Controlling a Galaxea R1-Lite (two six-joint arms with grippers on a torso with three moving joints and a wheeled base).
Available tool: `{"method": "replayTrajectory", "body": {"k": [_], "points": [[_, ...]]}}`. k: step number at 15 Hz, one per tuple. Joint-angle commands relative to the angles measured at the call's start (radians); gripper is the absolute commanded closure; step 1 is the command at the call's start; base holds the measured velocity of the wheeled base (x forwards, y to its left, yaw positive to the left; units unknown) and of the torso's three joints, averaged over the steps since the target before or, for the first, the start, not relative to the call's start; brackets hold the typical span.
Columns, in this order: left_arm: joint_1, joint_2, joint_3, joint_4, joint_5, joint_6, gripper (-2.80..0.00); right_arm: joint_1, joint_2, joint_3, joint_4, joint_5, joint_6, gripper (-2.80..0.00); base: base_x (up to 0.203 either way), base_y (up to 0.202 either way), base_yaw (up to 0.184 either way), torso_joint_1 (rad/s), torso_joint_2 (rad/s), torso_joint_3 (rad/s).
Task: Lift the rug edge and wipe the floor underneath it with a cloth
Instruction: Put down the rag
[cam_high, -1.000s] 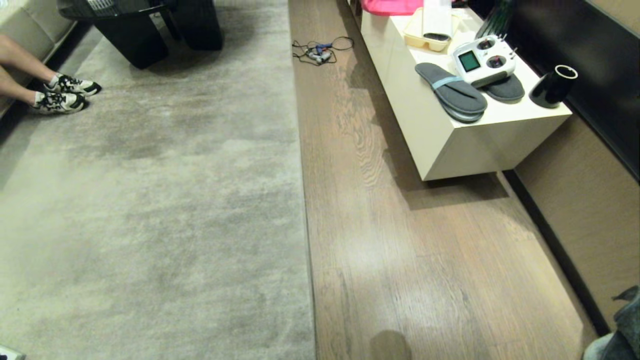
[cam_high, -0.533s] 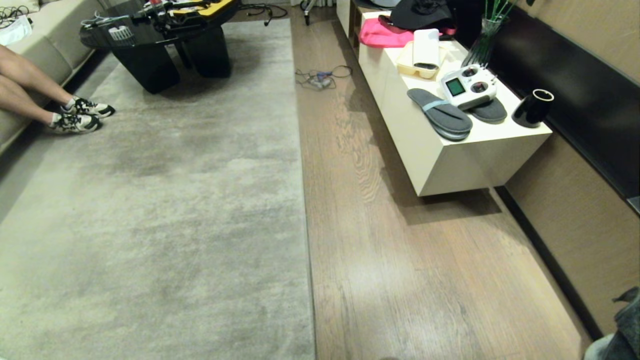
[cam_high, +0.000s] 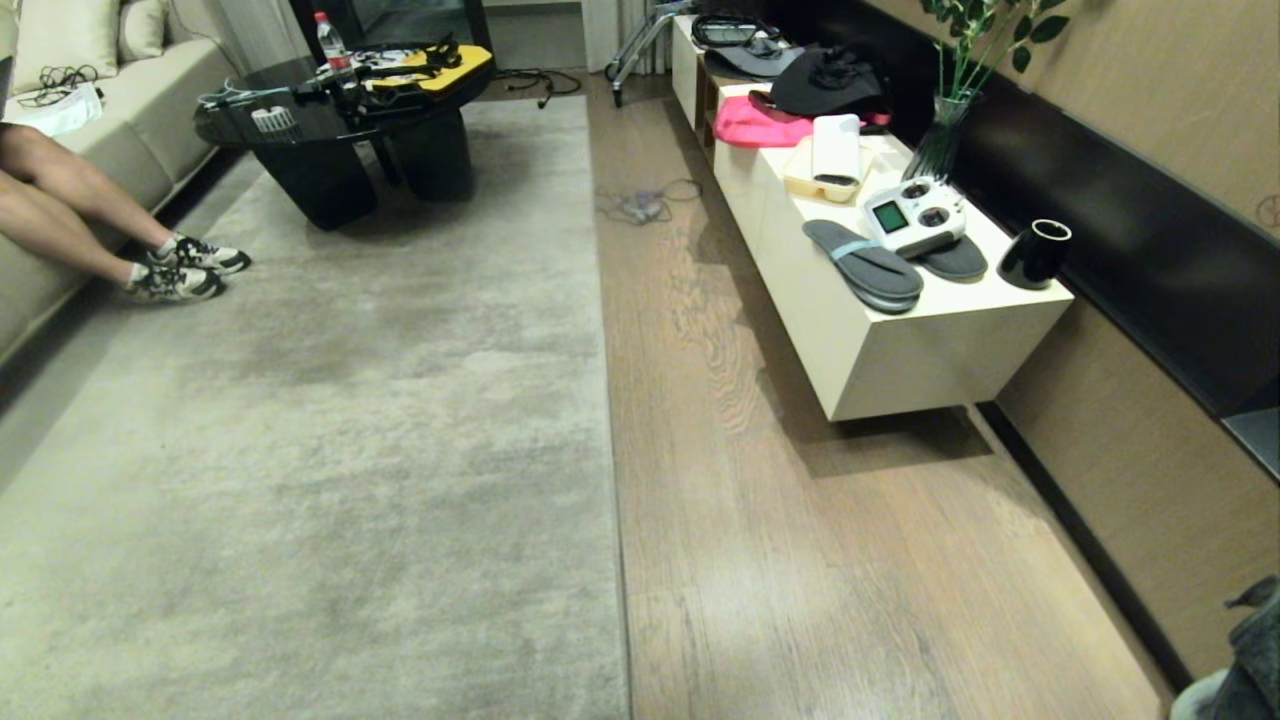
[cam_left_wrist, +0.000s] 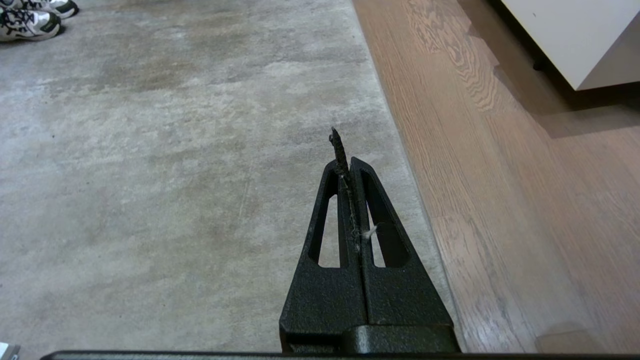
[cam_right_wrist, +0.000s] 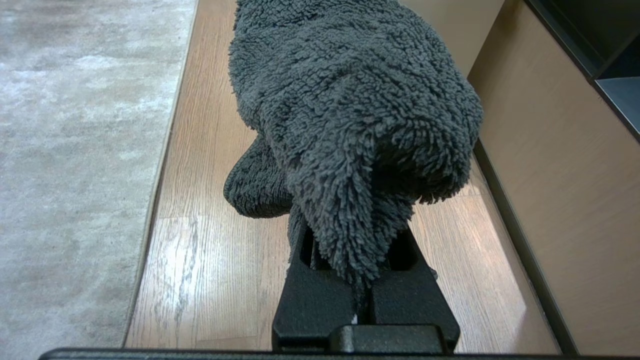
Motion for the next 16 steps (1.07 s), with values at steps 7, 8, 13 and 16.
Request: {"method": "replayTrajectory", "body": {"k": [7,8,13,16], "points": [[0.0,0.0,0.0,0.0,0.001,0.001,0.0,-0.001,0.001,0.0,-0.001,0.0,-0.001,0.0,0.0,0.0,0.0,0.001,0.0,0.008],[0.0,0.0,0.0,0.0,0.001,0.001,0.0,0.001,0.001,0.0,-0.001,0.0,-0.001,0.0,0.0,0.0,0.0,0.0,0.0,0.0],[0.0,0.0,0.0,0.0,0.001,0.001,0.0,0.001,0.001,0.0,-0.001,0.0,-0.001,0.0,0.0,0.0,0.0,0.0,0.0,0.0],[0.0,0.0,0.0,0.0,0.002,0.001,0.0,0.001,0.001,0.0,-0.001,0.0,-0.001,0.0,0.0,0.0,0.0,0.002,0.0,-0.012]]}}
